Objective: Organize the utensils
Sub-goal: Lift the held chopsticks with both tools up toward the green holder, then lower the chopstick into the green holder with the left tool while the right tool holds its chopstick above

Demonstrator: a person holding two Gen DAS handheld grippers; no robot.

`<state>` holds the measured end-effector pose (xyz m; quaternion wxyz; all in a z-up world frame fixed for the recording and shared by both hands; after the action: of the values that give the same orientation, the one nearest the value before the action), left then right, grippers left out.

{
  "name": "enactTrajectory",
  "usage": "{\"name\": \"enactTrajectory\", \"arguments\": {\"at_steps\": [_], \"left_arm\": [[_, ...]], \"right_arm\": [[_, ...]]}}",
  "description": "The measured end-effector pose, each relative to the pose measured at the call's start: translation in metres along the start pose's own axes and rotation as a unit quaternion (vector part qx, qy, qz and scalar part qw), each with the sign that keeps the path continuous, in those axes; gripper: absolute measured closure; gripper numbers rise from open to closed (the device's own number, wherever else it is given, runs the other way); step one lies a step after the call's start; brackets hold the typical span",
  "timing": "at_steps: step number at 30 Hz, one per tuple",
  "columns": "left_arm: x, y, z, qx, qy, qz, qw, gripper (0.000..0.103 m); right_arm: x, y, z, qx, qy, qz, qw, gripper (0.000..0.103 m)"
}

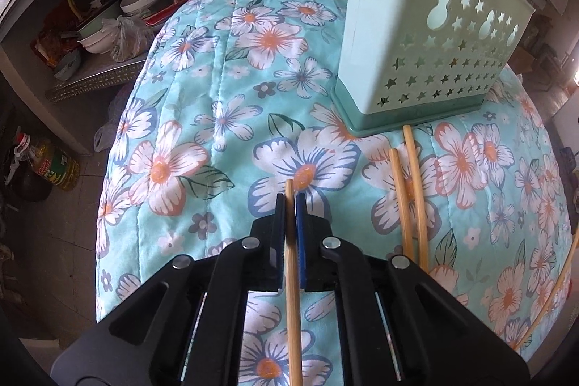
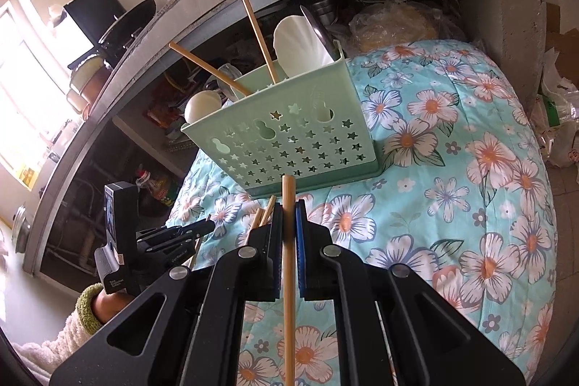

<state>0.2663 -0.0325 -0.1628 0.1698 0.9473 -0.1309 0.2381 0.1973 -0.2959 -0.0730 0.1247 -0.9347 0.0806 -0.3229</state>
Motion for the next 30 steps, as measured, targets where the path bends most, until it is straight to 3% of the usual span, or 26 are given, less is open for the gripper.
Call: {"name": "enactTrajectory", "arguments": {"at_steps": [7, 12, 22, 30], "left_arm": [[0.008, -0.001, -0.034, -0.02, 0.038, -0.013, 0.999, 0.098], [0.01, -0.001, -0.064, -0.061, 0.064, -0.034, 0.9955, 0.098], [0.018, 0.015, -0.118, -0.115, 0.106, -0.033, 0.9871, 0.098], [0.033, 0.032, -0.159, -0.137, 0.15, -0.014, 0.9789, 0.098]], "right_arm": [[0.0, 0.003, -0.013, 0.003, 0.012, 0.001, 1.0, 0.096], [0.002, 0.006, -0.018, 0.004, 0.018, 0.003, 1.0, 0.096], [-0.001, 0.013, -0.032, 0.003, 0.032, 0.01, 0.999, 0.096], [0.0, 0.018, -0.041, 0.002, 0.043, 0.014, 0.999, 0.096]]}}
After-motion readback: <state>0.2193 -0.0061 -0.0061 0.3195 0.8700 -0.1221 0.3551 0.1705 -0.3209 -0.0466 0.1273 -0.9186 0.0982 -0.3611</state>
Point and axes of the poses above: each gripper's, at about its wrist camera, not at the fingertips, and z roughly the way its jaws point, y to its right, x to its top, the point moved 5 cm from there along z, roughly the way its jaws point, and after that the axes turned 15 degrees about -x, right-handed, at the moved point
